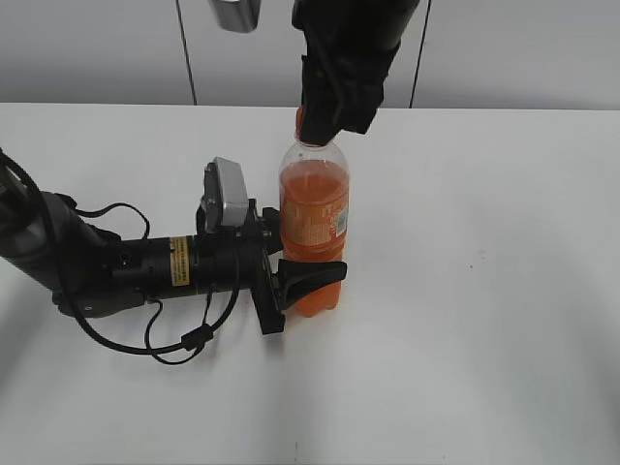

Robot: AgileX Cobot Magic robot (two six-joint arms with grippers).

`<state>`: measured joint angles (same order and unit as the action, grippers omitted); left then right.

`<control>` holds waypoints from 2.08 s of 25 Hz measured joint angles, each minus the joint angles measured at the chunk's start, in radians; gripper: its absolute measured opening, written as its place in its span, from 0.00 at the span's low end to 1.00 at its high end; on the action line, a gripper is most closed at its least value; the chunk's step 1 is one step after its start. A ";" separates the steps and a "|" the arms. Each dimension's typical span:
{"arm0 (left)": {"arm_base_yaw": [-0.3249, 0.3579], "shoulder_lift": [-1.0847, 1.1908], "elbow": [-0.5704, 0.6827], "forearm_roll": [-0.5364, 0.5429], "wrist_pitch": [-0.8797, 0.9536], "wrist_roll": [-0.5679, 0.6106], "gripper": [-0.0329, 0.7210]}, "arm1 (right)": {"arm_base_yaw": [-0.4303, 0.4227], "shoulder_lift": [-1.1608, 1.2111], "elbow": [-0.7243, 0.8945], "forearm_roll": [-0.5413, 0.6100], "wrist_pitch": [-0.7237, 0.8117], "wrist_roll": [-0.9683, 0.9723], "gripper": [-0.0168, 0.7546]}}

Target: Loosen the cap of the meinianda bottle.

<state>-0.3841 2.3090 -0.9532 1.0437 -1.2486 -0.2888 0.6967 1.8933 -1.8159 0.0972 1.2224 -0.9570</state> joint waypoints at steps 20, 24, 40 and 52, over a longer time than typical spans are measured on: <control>0.000 0.000 -0.001 0.003 0.000 0.002 0.57 | 0.000 0.000 0.000 0.015 0.001 -0.484 0.37; 0.000 0.000 -0.001 0.004 -0.001 0.002 0.57 | -0.001 0.000 0.000 0.019 0.001 -0.484 0.37; 0.000 0.000 -0.002 0.001 0.002 -0.002 0.57 | 0.000 -0.051 0.000 0.016 0.000 0.017 0.75; 0.000 0.000 -0.002 0.000 0.002 -0.002 0.57 | 0.000 -0.088 -0.016 -0.034 0.001 0.937 0.75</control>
<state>-0.3841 2.3090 -0.9551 1.0434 -1.2465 -0.2911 0.6966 1.8049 -1.8323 0.0637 1.2233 -0.0202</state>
